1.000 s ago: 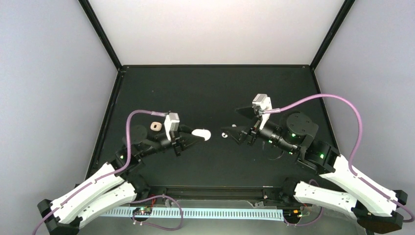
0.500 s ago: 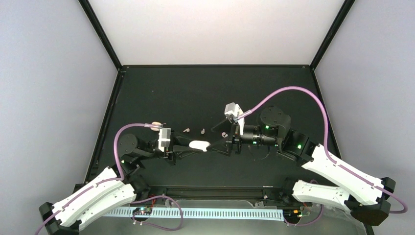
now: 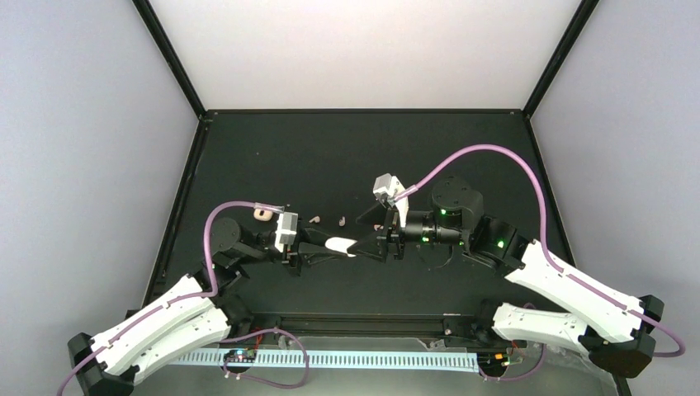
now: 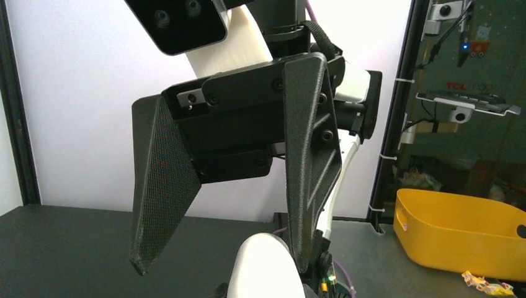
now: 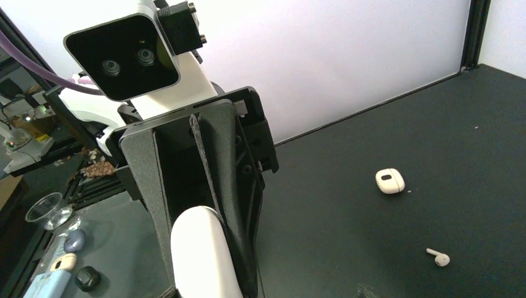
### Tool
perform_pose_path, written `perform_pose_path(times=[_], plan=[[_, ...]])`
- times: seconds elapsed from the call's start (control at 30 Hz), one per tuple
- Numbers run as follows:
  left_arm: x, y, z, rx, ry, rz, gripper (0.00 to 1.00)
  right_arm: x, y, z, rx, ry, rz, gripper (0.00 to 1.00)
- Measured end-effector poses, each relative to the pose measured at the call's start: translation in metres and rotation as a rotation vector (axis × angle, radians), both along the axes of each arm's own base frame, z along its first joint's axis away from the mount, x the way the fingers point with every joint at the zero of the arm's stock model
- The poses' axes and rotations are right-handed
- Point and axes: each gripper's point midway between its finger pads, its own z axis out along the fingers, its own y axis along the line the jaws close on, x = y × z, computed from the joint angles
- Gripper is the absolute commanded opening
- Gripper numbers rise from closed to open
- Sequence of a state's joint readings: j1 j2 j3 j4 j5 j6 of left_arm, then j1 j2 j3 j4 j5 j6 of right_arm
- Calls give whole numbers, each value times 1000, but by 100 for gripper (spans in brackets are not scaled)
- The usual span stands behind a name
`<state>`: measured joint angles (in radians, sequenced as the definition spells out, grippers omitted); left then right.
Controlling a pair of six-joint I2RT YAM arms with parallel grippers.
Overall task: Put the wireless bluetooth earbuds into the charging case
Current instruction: Open the charging case.
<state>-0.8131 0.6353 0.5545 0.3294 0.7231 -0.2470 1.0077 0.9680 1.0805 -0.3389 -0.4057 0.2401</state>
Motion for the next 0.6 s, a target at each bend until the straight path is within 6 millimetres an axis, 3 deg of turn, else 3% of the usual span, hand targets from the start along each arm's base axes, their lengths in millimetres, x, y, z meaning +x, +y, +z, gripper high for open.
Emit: perform_pose_path(times=[0.17,0.6], plan=[[2,-2,-2,13,11,2,2,1,-1,-1,-9,-4,-8,72],[1,-1,0,20,14,1,2,-12,2,1,1,5,73,48]])
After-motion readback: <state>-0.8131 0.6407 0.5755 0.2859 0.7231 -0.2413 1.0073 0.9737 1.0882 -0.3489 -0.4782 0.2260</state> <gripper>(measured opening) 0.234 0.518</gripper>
